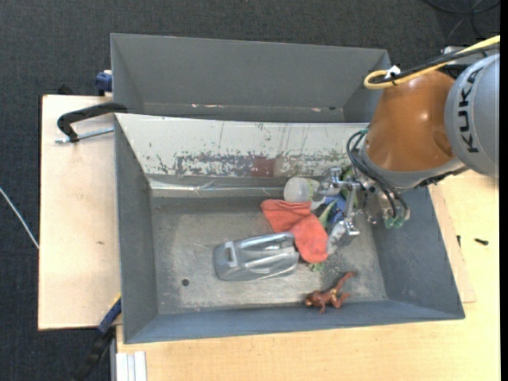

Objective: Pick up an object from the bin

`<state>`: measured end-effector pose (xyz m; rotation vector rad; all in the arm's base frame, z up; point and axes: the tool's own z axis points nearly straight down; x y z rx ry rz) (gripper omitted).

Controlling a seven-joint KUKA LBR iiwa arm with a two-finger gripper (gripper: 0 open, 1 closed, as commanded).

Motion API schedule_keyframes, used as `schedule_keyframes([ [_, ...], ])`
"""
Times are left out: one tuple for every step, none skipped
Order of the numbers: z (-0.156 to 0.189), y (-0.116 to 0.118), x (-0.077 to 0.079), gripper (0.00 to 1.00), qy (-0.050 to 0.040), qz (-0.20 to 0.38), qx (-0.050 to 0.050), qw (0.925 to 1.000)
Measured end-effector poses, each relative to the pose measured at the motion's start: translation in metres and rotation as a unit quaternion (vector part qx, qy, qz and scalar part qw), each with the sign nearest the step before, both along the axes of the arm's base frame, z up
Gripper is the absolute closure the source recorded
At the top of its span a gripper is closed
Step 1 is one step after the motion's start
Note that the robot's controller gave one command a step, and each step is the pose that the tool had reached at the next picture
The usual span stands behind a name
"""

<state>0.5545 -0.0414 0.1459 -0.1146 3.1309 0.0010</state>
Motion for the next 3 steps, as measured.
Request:
schedule_keyframes([
  [0.013, -0.003, -0.026, 0.0, 0.0074, 0.021, 0.0, 0.9998],
  [-0.072, 0.011, -0.056, 1.0, -0.0001, 0.17, 0.0, 0.9854],
  [-0.072, 0.011, -0.056, 1.0, -0.0001, 0.17, 0.0, 0.9854],
])
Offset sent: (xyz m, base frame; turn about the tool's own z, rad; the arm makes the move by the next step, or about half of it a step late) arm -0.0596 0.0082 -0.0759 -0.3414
